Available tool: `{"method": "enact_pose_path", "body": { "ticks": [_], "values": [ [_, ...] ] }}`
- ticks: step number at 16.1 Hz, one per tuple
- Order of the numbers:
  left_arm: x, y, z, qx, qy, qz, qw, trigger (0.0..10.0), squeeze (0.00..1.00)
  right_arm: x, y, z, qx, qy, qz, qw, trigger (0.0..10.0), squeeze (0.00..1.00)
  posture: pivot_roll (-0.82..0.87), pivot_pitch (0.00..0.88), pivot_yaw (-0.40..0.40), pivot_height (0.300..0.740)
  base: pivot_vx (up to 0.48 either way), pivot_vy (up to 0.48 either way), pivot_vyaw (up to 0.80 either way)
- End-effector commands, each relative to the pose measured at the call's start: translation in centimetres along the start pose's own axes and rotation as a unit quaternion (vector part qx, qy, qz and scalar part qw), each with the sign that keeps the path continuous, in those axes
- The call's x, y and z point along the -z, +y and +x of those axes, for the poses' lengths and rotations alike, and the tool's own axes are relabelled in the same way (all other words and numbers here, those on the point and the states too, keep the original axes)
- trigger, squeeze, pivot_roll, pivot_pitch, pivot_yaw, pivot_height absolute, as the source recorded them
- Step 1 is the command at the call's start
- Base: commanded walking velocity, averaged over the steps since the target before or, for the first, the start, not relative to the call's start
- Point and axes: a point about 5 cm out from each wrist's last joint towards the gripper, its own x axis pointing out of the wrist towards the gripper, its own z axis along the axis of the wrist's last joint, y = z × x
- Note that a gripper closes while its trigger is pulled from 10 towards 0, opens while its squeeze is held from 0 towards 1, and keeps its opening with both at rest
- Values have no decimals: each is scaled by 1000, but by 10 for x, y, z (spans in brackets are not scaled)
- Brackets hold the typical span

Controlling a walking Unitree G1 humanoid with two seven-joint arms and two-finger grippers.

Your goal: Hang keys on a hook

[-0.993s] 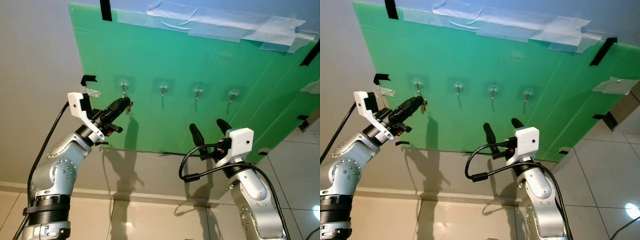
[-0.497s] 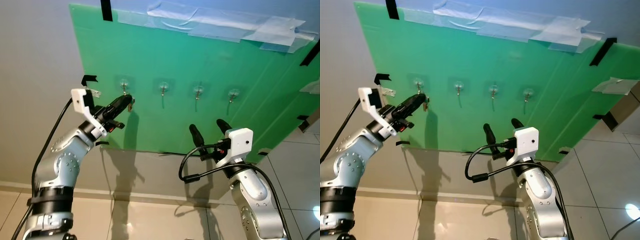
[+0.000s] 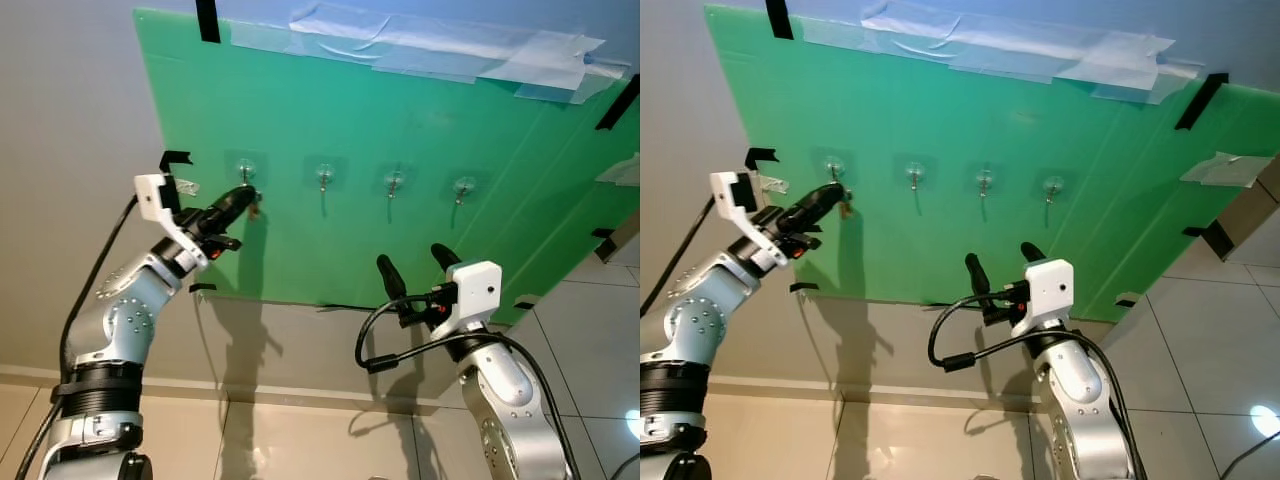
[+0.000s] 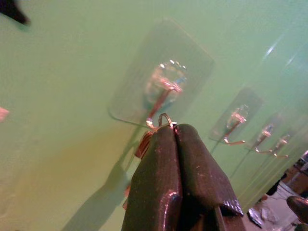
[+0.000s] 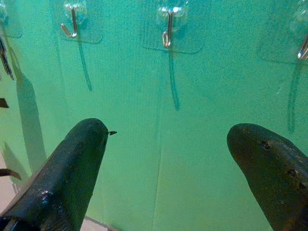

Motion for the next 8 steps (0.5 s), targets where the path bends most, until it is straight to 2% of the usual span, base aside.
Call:
{"method": "enact_pose_path", "body": {
  "ticks": [1, 4, 6, 7, 8],
  "values": [
    [2, 0, 0, 1, 3, -7, 1000, 10000, 0, -3, -3, 0, 3, -4, -5, 1000, 10000, 1000, -17, 0, -52, 740, 0, 0, 0],
    [8, 3, 0, -9, -2, -56, 998, 10000, 0, -3, -3, 1, -2, -2, -8, 1000, 10000, 1000, -16, 0, -61, 740, 0, 0, 0],
    [8, 4, 0, -10, -3, -61, 998, 10000, 0, -3, -3, 1, -2, -1, -8, 1000, 10000, 1000, -16, 0, -61, 740, 0, 0, 0],
    [9, 6, -1, -16, -8, -85, 996, 10000, 0, -3, -3, 1, -2, -1, -8, 1000, 10000, 1000, -20, 0, -61, 740, 0, 0, 0],
    [16, 12, -3, -34, -12, -133, 990, 10000, 0, -2, -2, 1, -3, 1, -8, 1000, 10000, 1000, -21, 0, -60, 740, 0, 0, 0]
  ]
}}
